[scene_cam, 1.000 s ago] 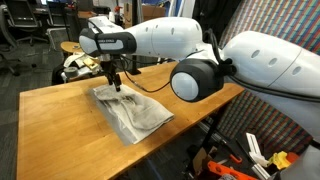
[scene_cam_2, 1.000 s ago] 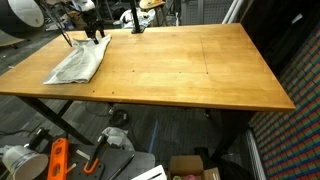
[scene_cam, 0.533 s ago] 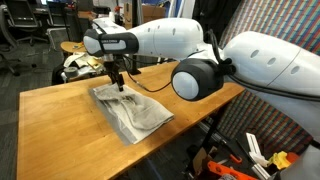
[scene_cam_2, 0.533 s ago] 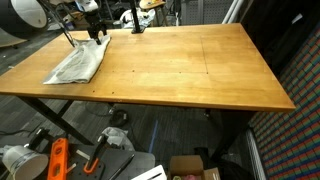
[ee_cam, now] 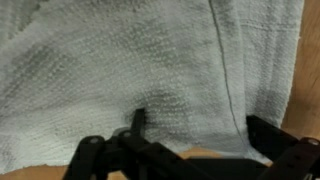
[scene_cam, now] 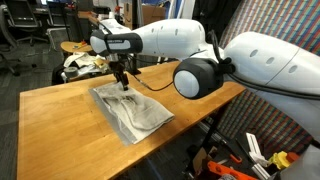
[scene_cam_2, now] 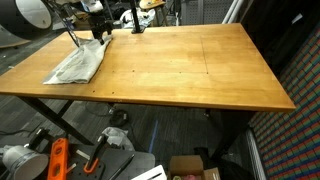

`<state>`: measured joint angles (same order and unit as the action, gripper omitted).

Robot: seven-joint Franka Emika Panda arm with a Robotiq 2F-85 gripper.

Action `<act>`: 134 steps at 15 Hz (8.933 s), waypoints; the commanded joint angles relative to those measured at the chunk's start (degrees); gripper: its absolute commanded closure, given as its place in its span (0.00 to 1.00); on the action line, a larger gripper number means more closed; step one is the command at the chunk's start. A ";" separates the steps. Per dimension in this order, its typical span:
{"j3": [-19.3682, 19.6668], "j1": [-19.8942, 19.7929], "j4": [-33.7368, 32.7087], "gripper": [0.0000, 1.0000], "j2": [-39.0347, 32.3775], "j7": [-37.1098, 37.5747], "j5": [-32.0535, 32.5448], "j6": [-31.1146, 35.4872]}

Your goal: Fold the cloth

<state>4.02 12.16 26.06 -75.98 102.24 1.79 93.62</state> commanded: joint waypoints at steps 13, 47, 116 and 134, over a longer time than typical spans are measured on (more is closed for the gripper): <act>-0.05 -4.25 -0.52 0.00 -0.49 5.47 -1.24 -2.49; -4.74 1.43 -0.30 0.00 12.07 -13.53 -2.01 -5.50; -4.82 4.83 0.55 0.00 10.41 -53.29 -1.45 -5.01; -3.30 2.24 -0.97 0.00 8.87 -70.87 -1.10 -9.42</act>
